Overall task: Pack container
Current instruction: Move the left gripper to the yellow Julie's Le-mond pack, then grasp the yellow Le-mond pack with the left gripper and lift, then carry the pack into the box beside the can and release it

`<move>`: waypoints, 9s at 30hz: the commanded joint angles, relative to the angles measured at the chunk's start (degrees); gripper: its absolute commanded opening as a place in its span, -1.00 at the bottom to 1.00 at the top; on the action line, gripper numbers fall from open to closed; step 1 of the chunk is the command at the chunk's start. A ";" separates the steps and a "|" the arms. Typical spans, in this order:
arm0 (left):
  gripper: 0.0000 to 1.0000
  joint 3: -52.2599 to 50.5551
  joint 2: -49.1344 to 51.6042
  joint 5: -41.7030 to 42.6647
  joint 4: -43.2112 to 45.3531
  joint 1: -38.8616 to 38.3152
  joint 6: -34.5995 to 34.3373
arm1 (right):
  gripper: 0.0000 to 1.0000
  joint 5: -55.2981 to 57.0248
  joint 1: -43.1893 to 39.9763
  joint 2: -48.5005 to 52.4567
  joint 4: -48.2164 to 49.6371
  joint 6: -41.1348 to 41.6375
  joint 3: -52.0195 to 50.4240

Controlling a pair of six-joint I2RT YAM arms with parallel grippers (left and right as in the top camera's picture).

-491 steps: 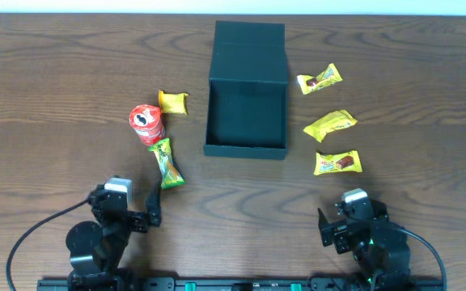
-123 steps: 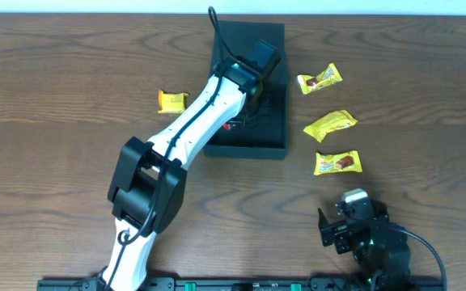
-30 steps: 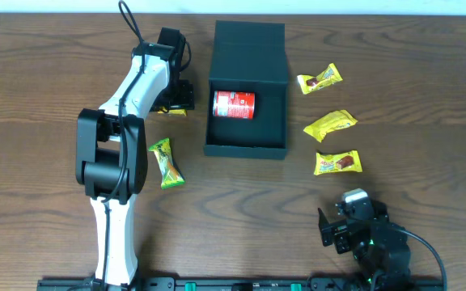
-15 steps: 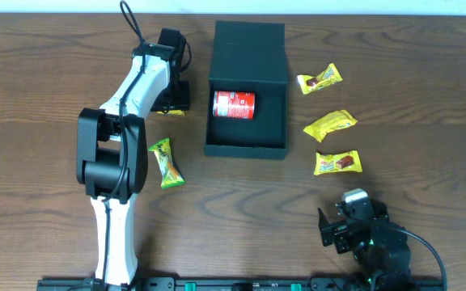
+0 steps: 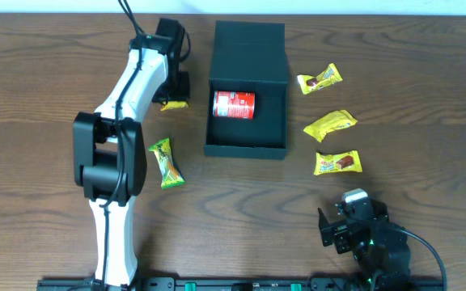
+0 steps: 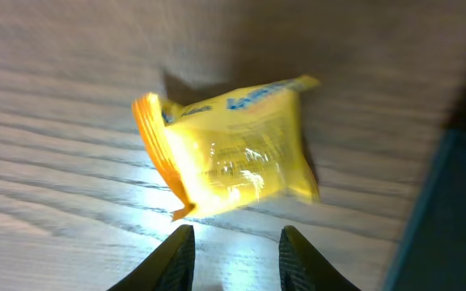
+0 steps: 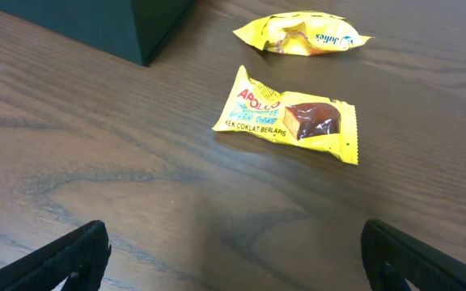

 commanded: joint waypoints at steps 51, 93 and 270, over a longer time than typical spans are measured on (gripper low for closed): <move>0.66 0.94 6.97 1.49 2.54 1.11 -16.35 | 0.99 0.17 -0.52 -0.28 -0.09 -0.44 -0.46; -0.08 18.03 9.31 0.07 -8.87 1.14 -11.98 | 0.98 0.17 -0.52 -0.28 -0.09 -0.44 -0.46; -0.88 15.12 14.69 1.57 -1.46 -27.12 -15.87 | 0.99 0.17 -0.52 -0.28 -0.09 -0.44 -0.46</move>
